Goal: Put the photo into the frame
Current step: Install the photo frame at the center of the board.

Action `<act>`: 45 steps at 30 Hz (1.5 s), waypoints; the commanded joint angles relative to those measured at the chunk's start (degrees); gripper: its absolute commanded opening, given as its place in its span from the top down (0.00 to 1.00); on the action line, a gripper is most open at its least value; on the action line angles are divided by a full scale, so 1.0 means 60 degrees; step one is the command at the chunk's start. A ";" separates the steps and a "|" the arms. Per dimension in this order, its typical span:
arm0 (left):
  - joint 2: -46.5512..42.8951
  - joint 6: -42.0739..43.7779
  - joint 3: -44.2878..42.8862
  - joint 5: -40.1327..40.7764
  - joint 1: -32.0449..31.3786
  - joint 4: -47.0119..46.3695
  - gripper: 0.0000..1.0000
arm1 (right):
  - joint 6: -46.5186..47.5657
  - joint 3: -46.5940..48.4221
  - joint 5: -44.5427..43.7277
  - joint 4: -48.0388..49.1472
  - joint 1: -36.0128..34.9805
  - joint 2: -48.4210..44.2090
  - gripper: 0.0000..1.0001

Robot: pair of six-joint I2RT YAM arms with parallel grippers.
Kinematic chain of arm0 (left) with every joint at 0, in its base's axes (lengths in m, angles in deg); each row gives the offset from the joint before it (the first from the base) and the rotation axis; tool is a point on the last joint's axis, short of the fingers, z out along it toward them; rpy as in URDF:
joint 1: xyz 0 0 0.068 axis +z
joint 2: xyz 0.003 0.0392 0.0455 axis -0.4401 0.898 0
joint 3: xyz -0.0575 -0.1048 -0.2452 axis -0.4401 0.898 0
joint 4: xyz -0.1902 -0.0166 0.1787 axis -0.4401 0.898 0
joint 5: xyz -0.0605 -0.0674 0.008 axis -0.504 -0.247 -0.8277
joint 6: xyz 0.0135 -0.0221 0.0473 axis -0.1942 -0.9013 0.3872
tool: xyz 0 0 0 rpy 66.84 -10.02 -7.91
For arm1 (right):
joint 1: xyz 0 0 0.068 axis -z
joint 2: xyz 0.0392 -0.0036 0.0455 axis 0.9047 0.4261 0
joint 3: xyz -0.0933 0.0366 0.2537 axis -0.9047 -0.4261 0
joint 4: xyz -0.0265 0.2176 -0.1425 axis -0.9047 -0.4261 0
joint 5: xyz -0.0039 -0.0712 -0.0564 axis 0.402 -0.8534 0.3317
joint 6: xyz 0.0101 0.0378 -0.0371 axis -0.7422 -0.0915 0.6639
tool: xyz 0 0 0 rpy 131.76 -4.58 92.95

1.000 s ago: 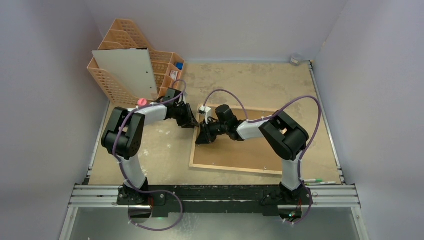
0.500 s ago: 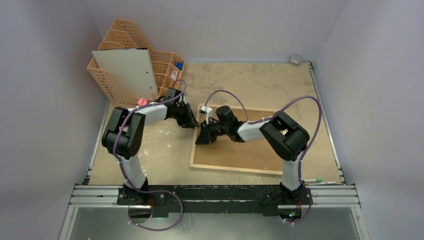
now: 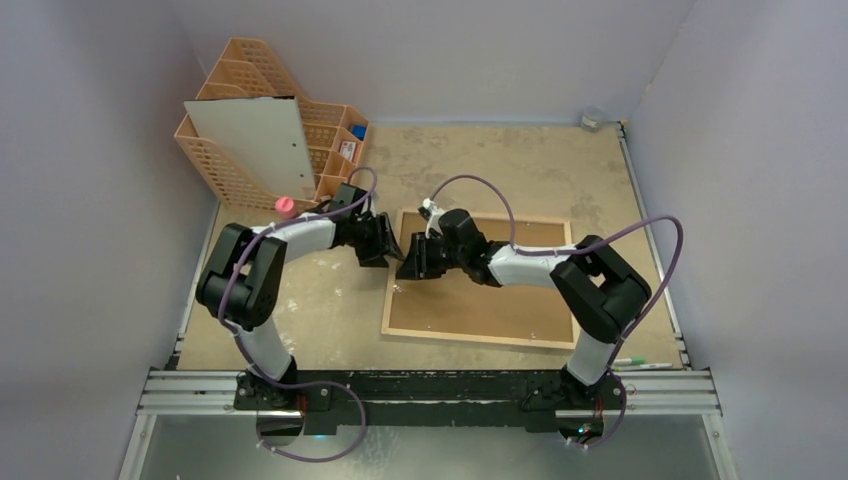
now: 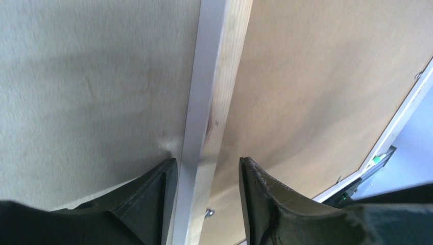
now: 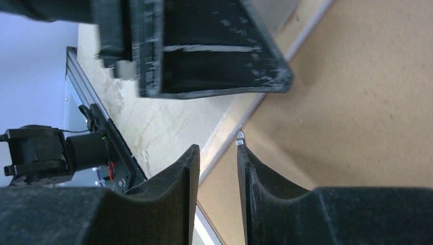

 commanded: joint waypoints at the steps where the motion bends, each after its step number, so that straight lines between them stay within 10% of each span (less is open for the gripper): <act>1: -0.0585 0.0325 0.0715 0.0237 -0.0069 0.0534 0.50 | -0.0977 -0.0595 -0.0428 0.0169 -0.0102 -0.0156 0.64; 19: -0.1060 0.0315 0.2216 0.0051 -0.0090 -0.0165 0.99 | -0.1206 -0.0642 -0.1838 0.0718 -0.0611 0.0606 0.70; 27: -0.1018 0.0369 0.2223 0.0110 -0.0090 -0.0235 1.00 | -0.1066 -0.0603 -0.2078 0.1196 -0.0626 0.0838 0.71; 45: -0.0592 0.0090 0.1750 -0.0400 -0.0090 -0.0342 1.00 | -0.0272 -0.1368 0.2233 0.2896 -0.0729 0.1481 0.80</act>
